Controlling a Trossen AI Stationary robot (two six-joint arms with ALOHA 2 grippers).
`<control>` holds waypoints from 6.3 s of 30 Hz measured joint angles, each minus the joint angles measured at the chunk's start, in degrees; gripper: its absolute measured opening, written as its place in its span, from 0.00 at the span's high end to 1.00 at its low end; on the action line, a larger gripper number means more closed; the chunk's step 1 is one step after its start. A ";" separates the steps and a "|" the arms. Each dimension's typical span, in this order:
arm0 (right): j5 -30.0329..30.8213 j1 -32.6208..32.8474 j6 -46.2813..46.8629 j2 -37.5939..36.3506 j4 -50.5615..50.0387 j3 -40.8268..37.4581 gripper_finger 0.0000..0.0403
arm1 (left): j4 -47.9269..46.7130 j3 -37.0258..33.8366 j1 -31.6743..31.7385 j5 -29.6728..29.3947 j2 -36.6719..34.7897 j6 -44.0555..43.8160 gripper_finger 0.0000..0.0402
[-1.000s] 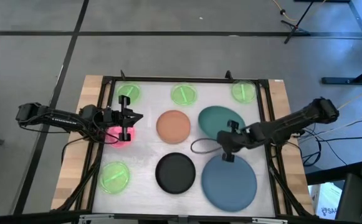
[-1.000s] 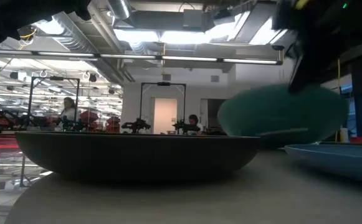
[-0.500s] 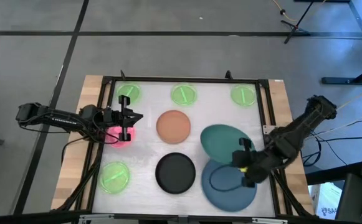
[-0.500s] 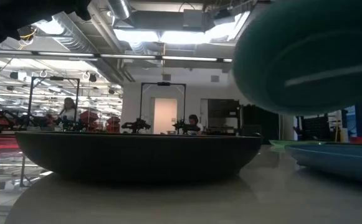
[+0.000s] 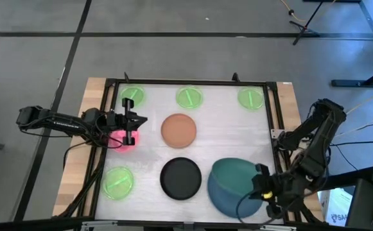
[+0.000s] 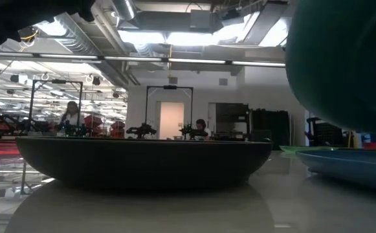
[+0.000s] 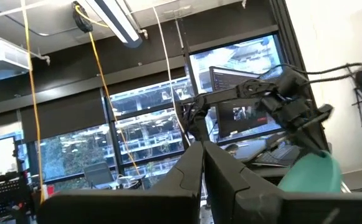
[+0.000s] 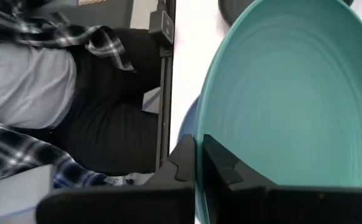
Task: Stack plastic plates
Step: Stack the green plate on top of the blue plate, then stack the black plate on top of the green plate, then stack the orange plate on top of the black plate
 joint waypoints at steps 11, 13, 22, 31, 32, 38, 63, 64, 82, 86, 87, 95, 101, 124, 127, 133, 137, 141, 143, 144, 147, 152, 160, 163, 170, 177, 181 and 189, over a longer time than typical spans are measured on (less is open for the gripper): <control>-5.56 -3.31 -3.26 10.76 0.32 -0.18 1.00 | 0.50 0.00 0.00 -0.29 -0.02 -0.16 0.98; -6.02 -5.14 -4.96 11.95 0.49 -1.02 1.00 | 0.50 0.00 0.00 -0.29 -0.02 -0.16 0.98; -6.89 -10.33 -5.96 12.78 0.53 -12.26 1.00 | 0.49 0.00 0.00 -0.23 -0.02 -0.23 0.98; -1.33 -14.90 -9.41 12.76 8.31 -21.79 1.00 | 0.48 0.00 0.00 -0.19 -0.02 -0.54 0.98; -1.03 -14.90 -9.43 12.75 9.03 -22.26 1.00 | 0.48 0.00 0.00 -0.19 -0.02 -0.96 0.98; 0.73 -15.32 -9.34 12.67 9.34 -22.80 0.95 | 0.48 0.00 0.00 -0.20 -0.02 -1.39 0.98; 18.13 -27.60 -30.56 10.95 26.31 -17.23 0.58 | 0.52 0.00 0.02 -2.76 3.49 -0.06 0.98; 16.40 -28.79 -30.62 11.41 28.69 -17.31 0.58 | 0.39 0.00 0.02 -3.35 3.58 -0.05 0.98; -4.46 -38.94 -25.79 26.99 53.41 -17.44 0.58 | 0.42 0.00 0.02 -4.29 4.02 0.18 0.98; -4.30 -38.83 -25.40 28.68 53.19 -17.42 0.58 | 0.33 0.00 0.02 -4.29 4.02 0.18 0.98; -4.38 -38.83 -25.36 28.96 53.13 -17.42 0.58 | 0.33 0.00 0.02 -4.29 4.04 0.18 0.98; -4.80 -38.76 -23.54 30.55 52.84 -17.42 0.61 | 0.33 0.00 0.02 -4.28 4.04 0.14 0.98; -4.78 -38.80 -23.97 30.53 53.02 -17.40 0.85 | 0.22 0.00 0.02 -4.29 4.07 0.14 0.98; -0.86 -38.72 -31.28 25.13 52.09 -17.40 0.99 | 0.00 0.00 0.02 -4.28 4.07 -0.27 0.98; -0.39 -38.72 -32.15 21.13 48.79 -17.40 1.00 | 0.00 0.00 0.02 -4.29 4.07 -0.24 0.98; 3.22 -38.72 -32.52 11.44 37.47 -17.40 1.00 | 0.04 0.00 0.02 -4.28 4.07 -0.23 0.98; 3.58 -38.72 -32.42 4.67 28.37 -17.40 1.00 | 0.02 0.00 0.00 -4.27 4.07 -0.23 0.98; 5.14 -38.68 -31.23 -2.06 17.66 -17.40 1.00 | 0.03 0.00 0.00 -4.28 4.07 -0.23 0.98; 6.48 -38.68 -29.84 -5.63 13.03 -17.40 1.00 | 0.01 0.00 0.00 -4.29 4.07 -0.23 0.98; 7.27 -38.68 -29.04 -7.41 10.78 -17.40 1.00 | 0.05 0.00 0.00 -4.29 4.07 -0.23 0.98; 10.78 -38.68 -26.11 -11.94 3.08 -17.40 1.00 | 0.02 0.00 0.00 -4.29 4.07 -0.23 0.98; 13.81 -38.72 -19.58 -16.55 -9.21 -17.65 1.00 | 0.04 0.00 0.00 -4.29 4.06 -0.23 0.98; 15.03 -38.72 -13.03 -18.56 -10.49 -28.08 1.00 | 0.02 0.00 0.02 -4.47 4.04 -0.21 0.98; 14.83 -38.72 -11.69 -18.41 -7.47 -31.98 1.00 | 0.00 0.00 0.02 -4.47 4.07 -0.25 0.98; 11.70 -38.72 -9.84 -18.43 -5.39 -35.39 0.96 | -0.15 0.00 0.02 -4.47 4.15 -0.25 0.98; 11.95 -38.73 -9.68 -18.43 -5.89 -35.18 0.74 | -1.07 0.00 0.02 -4.61 4.78 -1.54 0.98; 12.54 -38.72 -12.72 -18.43 -5.22 -33.11 0.62 | -1.89 0.99 0.02 -4.76 7.40 -1.48 0.98; 15.53 -38.72 -27.05 -18.12 15.63 -33.18 0.54 | -13.74 10.07 0.02 -5.36 18.56 -1.65 0.98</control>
